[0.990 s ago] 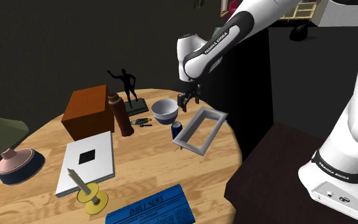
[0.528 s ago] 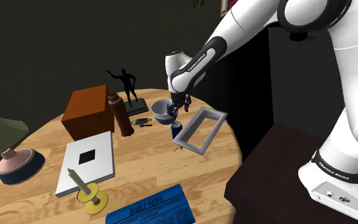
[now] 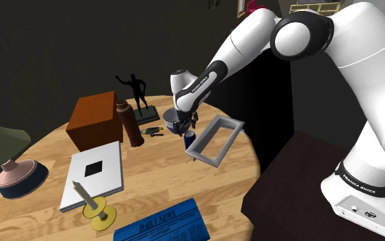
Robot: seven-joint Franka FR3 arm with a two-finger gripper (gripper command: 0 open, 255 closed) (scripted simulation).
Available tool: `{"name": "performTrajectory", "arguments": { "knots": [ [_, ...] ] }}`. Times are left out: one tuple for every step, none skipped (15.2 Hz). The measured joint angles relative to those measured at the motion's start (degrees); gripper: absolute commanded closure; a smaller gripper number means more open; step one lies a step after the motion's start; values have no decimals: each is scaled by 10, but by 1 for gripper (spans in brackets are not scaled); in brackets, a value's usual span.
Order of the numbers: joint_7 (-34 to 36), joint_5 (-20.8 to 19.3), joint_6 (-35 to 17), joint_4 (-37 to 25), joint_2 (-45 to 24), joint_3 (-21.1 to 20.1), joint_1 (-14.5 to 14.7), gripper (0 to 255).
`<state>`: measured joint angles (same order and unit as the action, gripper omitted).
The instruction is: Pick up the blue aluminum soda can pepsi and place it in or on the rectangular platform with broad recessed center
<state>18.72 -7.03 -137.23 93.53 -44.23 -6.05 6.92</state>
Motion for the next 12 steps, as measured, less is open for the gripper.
{"name": "performTrajectory", "arguments": {
  "knots": [
    [0, -1, -5, -3, -8, 1, 0, 0],
    [0, -1, -9, -4, -13, 1, 1, 0],
    [0, -2, -14, -5, -19, 2, 1, 0],
    [1, -2, -18, -7, -24, 3, 1, 0],
    [1, -3, -19, -8, -27, 3, 1, 0],
    [1, -3, -19, -9, -29, 3, 2, 0],
    [1, -3, -20, -10, -29, 3, 2, 0],
    [1, -3, -20, -10, -30, 3, 2, 0],
    [1, -3, -20, -10, -30, 3, 2, 0],
    [1, -3, -20, -10, -30, 3, 2, 0],
    [1, -3, -20, -10, -30, 3, 2, 0],
    [1, -3, -20, -10, -30, 3, 2, 255]
  ]
}}
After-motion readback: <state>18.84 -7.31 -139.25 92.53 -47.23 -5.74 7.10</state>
